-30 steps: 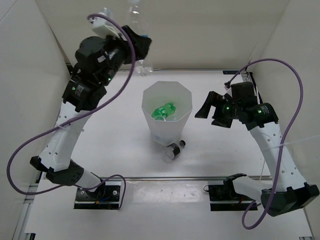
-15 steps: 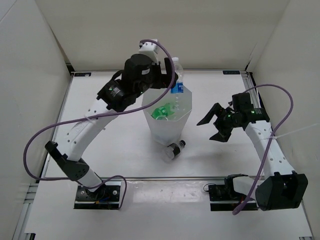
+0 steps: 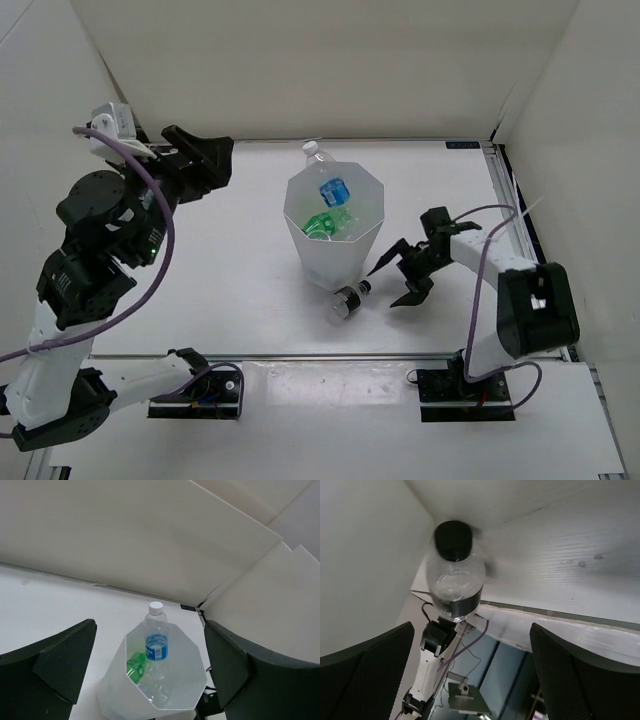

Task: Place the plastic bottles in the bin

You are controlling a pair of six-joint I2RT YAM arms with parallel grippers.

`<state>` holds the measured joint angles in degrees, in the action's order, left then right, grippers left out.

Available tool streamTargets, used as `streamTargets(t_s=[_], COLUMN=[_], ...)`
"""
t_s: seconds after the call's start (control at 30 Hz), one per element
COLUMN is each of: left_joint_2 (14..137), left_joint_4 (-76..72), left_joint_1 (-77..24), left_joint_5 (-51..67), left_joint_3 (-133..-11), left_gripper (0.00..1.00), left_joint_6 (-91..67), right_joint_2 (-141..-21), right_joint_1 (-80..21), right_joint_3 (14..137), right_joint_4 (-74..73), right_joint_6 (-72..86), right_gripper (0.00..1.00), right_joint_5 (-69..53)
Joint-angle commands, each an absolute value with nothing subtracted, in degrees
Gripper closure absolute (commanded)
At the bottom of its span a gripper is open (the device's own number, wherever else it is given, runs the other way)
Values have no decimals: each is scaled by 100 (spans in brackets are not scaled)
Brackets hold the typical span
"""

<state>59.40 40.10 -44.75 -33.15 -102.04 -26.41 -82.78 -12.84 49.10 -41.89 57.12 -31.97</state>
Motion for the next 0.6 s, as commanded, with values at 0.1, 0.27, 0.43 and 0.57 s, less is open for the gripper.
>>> streamTargets(t_s=[0.1, 0.27, 0.43, 0.57], left_joint_2=[5933, 5880, 5818, 5818], left_joint_4=[5053, 5431, 5721, 5880], left_joint_1=[-4465, -4465, -4465, -4465], left_joint_5=[-3831, -3937, -3990, -3990], left_joint_3=[-10001, -10116, -10116, -10239], left_gripper=[0, 0, 0, 0], left_joint_6=[-3164, -3217, -3374, -3375], right_joint_2=[-9210, -9606, -9974, -10379], right_joint_1=[-1880, -2117, -2294, -2460], right_joint_3=[5238, 5300, 5432, 5660], right_joint_4=[-3736, -3534, -3218, -3217], right_joint_6=[6204, 6337, 6495, 6547], right_gripper=[0, 0, 0, 0], right_joint_5=[-3410, -3463, -3524, -3524])
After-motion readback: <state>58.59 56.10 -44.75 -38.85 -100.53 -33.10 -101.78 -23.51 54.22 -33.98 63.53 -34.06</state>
